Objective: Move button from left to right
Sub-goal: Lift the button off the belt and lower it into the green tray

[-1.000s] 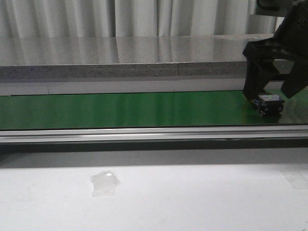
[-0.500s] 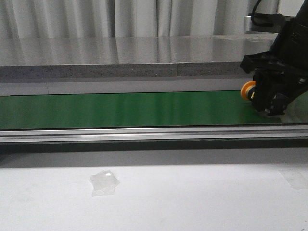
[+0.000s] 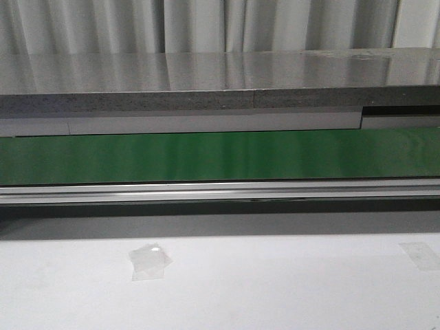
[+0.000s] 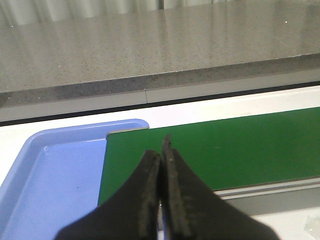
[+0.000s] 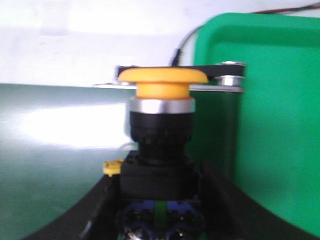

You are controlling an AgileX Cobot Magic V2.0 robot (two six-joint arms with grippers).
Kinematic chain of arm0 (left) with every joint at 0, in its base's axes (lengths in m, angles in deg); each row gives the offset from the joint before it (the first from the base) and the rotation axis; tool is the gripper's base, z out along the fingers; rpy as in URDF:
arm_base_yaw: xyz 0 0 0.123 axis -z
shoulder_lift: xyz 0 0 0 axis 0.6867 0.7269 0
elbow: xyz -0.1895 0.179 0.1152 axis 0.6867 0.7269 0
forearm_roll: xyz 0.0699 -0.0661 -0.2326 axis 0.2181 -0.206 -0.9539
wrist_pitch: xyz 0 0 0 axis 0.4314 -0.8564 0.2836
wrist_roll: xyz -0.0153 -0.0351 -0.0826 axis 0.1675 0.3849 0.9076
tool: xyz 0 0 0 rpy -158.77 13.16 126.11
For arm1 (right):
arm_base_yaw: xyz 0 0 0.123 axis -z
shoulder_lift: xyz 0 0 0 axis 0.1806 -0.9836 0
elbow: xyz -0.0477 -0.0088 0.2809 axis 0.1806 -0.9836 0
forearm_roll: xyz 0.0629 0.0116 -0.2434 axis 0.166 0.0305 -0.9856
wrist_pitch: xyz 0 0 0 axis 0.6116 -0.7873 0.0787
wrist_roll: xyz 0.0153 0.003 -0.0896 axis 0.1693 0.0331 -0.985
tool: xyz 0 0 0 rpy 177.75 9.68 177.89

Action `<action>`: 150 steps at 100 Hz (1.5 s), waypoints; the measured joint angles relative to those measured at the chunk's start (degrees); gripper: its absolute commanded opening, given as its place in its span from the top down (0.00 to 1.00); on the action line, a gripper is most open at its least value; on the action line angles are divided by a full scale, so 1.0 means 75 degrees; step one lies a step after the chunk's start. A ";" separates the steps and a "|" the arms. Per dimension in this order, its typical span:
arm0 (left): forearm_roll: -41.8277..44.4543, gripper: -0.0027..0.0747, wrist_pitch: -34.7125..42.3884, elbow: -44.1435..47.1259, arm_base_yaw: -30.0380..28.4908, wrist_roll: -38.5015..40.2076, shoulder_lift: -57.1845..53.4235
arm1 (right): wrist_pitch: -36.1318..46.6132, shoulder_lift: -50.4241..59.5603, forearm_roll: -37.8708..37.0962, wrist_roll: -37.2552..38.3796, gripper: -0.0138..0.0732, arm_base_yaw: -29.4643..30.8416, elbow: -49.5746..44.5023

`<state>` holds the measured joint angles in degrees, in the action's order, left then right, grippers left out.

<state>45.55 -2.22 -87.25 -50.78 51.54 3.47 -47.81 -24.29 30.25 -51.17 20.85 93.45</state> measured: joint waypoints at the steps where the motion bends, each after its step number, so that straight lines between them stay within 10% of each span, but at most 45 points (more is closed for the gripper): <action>1: 0.0000 0.99 0.0000 0.0000 0.0000 0.0000 0.0000 | 0.0017 0.0000 0.0007 0.0000 0.65 0.0109 0.0000; 36: 0.0000 0.99 0.0017 0.0000 0.0000 0.0000 0.0000 | 0.0152 -0.0511 -0.0138 -0.0206 0.65 0.1771 0.0000; 88: 0.0000 0.99 0.0017 0.0000 0.0000 0.0000 0.0000 | 0.0347 -0.1948 -0.0166 -0.0271 0.64 0.1876 0.0000; 121: 0.0000 0.99 0.0020 0.0000 0.0000 0.0000 0.0000 | 0.0393 -0.2018 -0.0166 -0.0271 0.32 0.1876 0.0000; 150: 0.0000 0.99 0.0020 0.0000 0.0000 0.0000 0.0000 | 0.0421 -0.2018 -0.0166 -0.0271 0.31 0.1876 0.0017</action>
<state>45.55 -2.07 -87.25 -50.78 51.54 3.47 -44.65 -39.42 29.01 -53.20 34.92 93.58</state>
